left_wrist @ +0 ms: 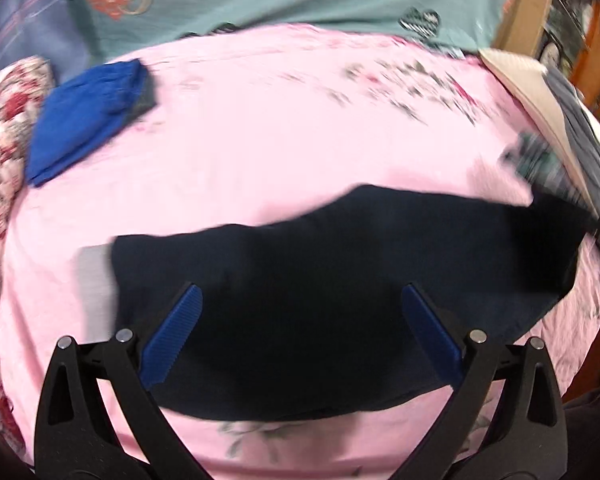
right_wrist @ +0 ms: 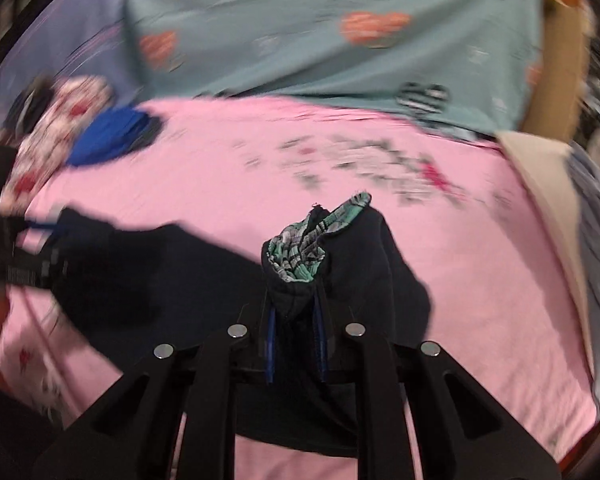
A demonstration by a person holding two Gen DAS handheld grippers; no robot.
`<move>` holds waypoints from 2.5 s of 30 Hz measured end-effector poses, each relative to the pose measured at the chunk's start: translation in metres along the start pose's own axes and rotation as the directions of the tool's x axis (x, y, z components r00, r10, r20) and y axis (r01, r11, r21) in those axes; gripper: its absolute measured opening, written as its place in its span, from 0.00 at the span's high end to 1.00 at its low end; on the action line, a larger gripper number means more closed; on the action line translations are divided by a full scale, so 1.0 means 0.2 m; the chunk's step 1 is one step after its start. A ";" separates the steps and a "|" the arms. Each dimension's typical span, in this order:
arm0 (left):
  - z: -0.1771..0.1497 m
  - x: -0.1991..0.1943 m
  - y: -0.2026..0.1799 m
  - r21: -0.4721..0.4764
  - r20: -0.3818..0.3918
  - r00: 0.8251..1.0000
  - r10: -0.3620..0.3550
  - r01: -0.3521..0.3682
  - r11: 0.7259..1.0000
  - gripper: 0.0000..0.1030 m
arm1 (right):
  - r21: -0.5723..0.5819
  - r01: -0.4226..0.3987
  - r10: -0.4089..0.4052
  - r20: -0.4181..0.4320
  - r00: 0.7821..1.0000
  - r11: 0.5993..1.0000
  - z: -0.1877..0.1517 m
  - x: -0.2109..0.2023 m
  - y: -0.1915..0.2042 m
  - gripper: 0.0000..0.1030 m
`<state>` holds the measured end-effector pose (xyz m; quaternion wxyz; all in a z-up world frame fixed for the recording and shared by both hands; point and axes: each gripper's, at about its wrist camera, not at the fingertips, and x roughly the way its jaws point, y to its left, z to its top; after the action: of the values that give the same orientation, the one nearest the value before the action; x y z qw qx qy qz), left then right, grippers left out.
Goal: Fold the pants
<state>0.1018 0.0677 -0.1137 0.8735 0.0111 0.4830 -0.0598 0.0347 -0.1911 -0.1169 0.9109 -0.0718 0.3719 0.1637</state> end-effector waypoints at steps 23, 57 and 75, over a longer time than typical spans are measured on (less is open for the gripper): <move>0.18 0.07 -0.25 -0.097 -0.094 0.915 -0.391 0.383 0.919 0.03 | -0.249 -0.150 0.114 -0.156 0.981 0.957 -0.19 0.19 0.42 0.51; -0.16 -0.08 1.11 -0.422 -0.084 0.966 -0.244 0.187 0.887 0.02 | -0.504 -0.275 0.195 -0.207 0.959 0.819 0.13 0.41 1.50 0.59; -0.22 0.20 0.98 -0.498 -0.176 0.833 -0.525 0.385 0.777 0.10 | -0.387 -0.243 0.206 -0.135 0.969 0.889 0.17 0.27 1.40 0.82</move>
<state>0.1090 0.2620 -0.1792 0.7256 -0.2971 0.6002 -0.1580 -0.0052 0.0921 -0.1328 0.8339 -0.2206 0.3771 0.3373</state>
